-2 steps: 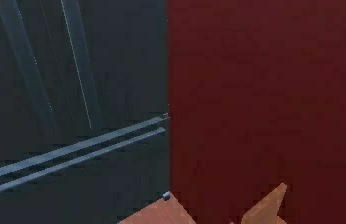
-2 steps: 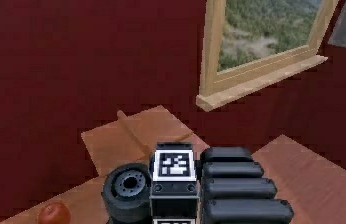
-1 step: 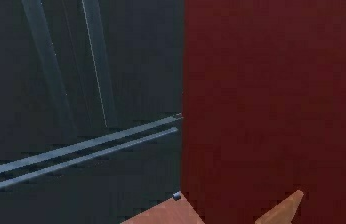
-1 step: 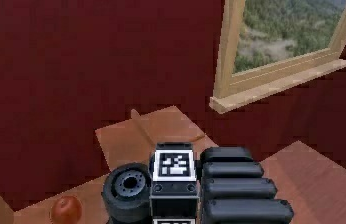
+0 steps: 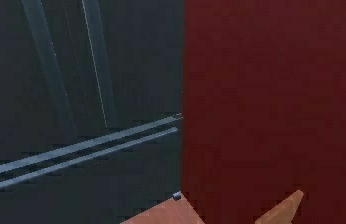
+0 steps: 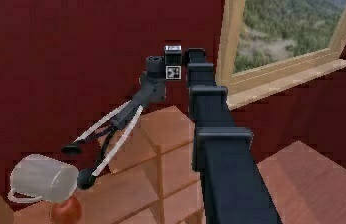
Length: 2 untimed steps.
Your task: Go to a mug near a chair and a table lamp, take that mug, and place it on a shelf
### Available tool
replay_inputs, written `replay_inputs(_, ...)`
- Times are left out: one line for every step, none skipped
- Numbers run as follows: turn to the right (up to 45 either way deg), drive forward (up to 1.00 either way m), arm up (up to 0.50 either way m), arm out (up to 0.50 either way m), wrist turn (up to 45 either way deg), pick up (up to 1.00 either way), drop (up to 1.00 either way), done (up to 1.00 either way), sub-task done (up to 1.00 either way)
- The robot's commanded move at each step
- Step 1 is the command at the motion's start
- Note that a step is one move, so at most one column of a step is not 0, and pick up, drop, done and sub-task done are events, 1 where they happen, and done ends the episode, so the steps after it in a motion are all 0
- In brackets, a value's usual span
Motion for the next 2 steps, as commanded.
replay_inputs(0.0, 0.00, 0.00, 0.00, 39.0, 0.00, 0.00, 0.00, 0.00)
replay_inputs(0.0, 0.00, -0.08, 0.00, 0.0, 0.00, 0.00, 0.00, 0.00)
